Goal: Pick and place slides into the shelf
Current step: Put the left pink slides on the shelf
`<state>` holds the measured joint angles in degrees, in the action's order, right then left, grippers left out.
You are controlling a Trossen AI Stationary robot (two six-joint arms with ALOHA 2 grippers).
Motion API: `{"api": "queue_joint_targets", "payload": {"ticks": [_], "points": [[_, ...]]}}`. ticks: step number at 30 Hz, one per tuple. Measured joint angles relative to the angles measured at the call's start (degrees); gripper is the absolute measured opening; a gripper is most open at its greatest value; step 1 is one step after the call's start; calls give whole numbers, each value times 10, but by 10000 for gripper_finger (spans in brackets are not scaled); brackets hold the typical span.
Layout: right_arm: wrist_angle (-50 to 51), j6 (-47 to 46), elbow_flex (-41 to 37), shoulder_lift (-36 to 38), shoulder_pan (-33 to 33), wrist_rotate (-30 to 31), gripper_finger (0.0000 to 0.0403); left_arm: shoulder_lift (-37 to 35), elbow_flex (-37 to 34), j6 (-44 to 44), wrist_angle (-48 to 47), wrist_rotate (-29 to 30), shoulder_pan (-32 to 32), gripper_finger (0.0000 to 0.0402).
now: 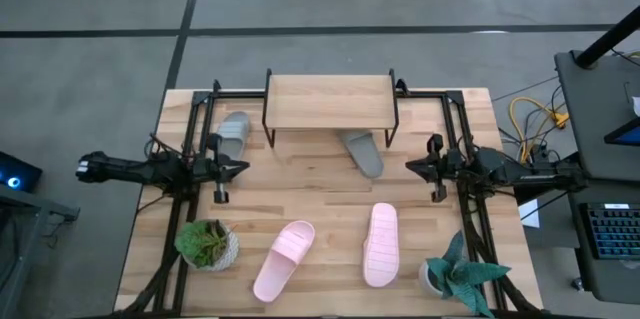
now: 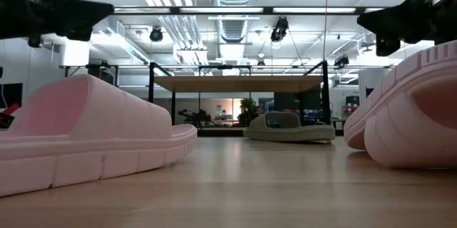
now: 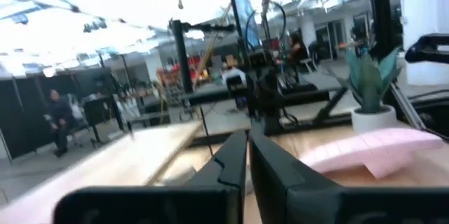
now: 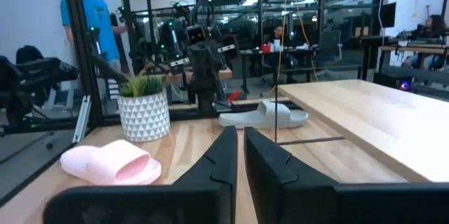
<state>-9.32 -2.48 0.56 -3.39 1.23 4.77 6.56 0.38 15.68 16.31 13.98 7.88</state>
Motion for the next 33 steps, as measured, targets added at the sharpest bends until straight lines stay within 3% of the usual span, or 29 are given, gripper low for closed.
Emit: {"api": "queue_joint_targets", "payload": {"ticks": [7, 12, 18, 26, 29, 33], "points": [[-15, 11, 0, -4, 0, 106, 67, 79, 56, 27, 19, -2, 0, 117], [-30, 12, 0, -4, 0, 118, 86, 173, 150, -2, 28, -2, 0, 173], [-30, 12, 0, -4, 0, 118, 93, 322, 263, 1, 12, -33, 1, 182], [-30, 28, 0, -4, 0, 118, 80, 484, 441, -43, -156, -50, 58, 182], [-30, 41, 0, -5, 0, 118, 75, 543, 507, -49, -213, -5, 106, 182], [-29, 44, 0, -5, 0, 118, 72, 612, 598, -45, -325, 158, 182, 183]]}}
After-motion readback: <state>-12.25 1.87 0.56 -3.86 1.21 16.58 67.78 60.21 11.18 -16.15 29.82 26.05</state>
